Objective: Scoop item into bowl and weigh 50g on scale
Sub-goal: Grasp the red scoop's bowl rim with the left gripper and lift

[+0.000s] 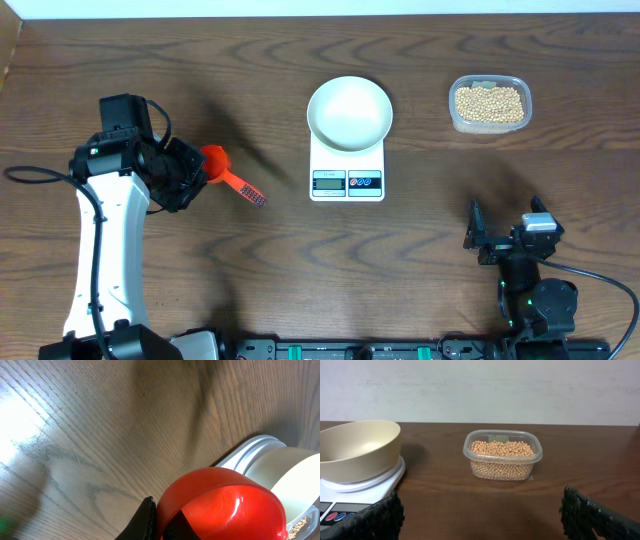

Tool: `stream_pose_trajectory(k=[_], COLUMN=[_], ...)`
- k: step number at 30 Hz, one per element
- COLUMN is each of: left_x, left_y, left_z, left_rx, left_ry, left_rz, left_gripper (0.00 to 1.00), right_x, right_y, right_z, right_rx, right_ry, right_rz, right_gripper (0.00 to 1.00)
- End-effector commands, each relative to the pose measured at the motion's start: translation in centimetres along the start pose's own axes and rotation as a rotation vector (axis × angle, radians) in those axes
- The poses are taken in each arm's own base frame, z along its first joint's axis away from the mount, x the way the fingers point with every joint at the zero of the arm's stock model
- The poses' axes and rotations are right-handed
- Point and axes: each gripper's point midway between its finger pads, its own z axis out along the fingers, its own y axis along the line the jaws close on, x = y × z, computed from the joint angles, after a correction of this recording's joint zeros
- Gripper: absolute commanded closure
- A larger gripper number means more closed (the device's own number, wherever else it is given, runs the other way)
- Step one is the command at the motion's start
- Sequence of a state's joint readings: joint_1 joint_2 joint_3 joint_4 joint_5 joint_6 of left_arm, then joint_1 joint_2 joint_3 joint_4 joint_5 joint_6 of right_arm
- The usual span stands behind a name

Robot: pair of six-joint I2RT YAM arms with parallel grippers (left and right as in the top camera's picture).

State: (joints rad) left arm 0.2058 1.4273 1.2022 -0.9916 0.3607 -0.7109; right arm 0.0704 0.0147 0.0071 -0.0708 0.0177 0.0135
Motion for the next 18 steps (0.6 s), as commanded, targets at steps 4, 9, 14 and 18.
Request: stream_pose_trajectory(k=[4, 9, 14, 18], left_x=[-0.08, -0.10, -0.06, 0.14], left_y=[0.11, 0.08, 0.10, 0.14], left_z=[-0.24, -0.25, -0.24, -0.25], left_rx=[-0.007, -0.006, -0.007, -0.007], left_ry=[-0.011, -0.012, -0.010, 0.000], left_rz=[-0.003, -0.004, -0.005, -0.043], left_gripper=[0.92, 0.93, 0.93, 0.93], right_x=[0.02, 0.01, 0.02, 0.02], right_y=[-0.06, -0.06, -0.06, 0.62], right_z=[-0.03, -0.03, -0.03, -0.04], right_rx=[0.002, 0.002, 0.002, -0.038], right_ry=[-0.002, -0.002, -0.002, -0.001], right_rz=[-0.011, -0.011, -0.011, 0.006], right_gripper=[0.01, 0.01, 0.01, 0.01])
